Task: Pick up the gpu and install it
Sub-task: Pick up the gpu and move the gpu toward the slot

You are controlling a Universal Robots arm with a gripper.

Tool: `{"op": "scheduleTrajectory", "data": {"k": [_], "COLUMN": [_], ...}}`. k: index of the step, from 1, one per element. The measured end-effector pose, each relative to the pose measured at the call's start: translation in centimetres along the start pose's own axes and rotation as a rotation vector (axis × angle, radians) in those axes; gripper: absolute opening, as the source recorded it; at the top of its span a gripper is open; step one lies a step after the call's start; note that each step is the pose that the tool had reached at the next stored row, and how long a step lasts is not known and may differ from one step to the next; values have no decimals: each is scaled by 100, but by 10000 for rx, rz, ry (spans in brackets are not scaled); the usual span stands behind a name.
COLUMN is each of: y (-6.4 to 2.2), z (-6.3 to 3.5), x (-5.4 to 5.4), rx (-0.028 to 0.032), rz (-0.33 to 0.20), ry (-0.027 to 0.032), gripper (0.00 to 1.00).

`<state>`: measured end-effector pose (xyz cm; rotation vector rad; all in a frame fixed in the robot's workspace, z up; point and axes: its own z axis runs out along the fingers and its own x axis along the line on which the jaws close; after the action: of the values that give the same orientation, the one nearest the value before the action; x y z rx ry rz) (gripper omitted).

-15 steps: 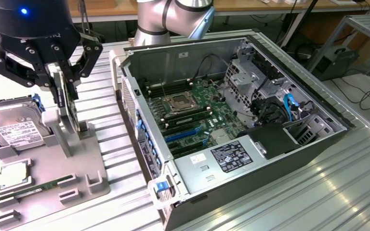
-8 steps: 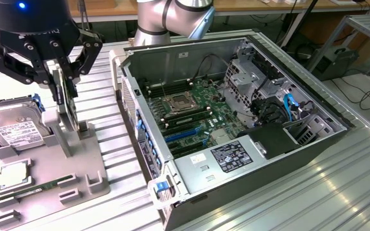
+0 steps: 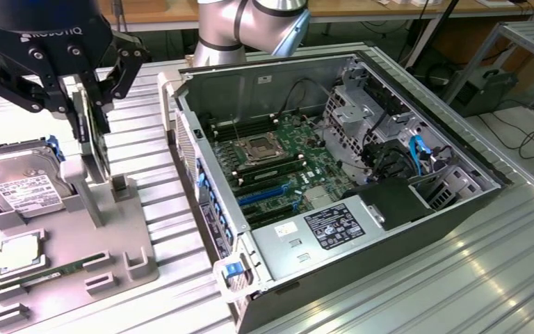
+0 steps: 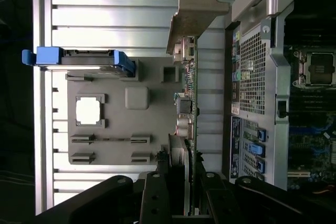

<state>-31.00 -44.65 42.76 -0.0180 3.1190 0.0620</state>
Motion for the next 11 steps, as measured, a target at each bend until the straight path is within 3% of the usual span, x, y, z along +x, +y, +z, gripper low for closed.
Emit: {"op": "scheduleTrajectory", "data": {"k": [8,11], "y": [2,3], "z": [-61,-81], "x": [-2,-3], "rx": [12,79], "rz": [-1,-3], "ry": [2,3], "gripper": [27,27]}}
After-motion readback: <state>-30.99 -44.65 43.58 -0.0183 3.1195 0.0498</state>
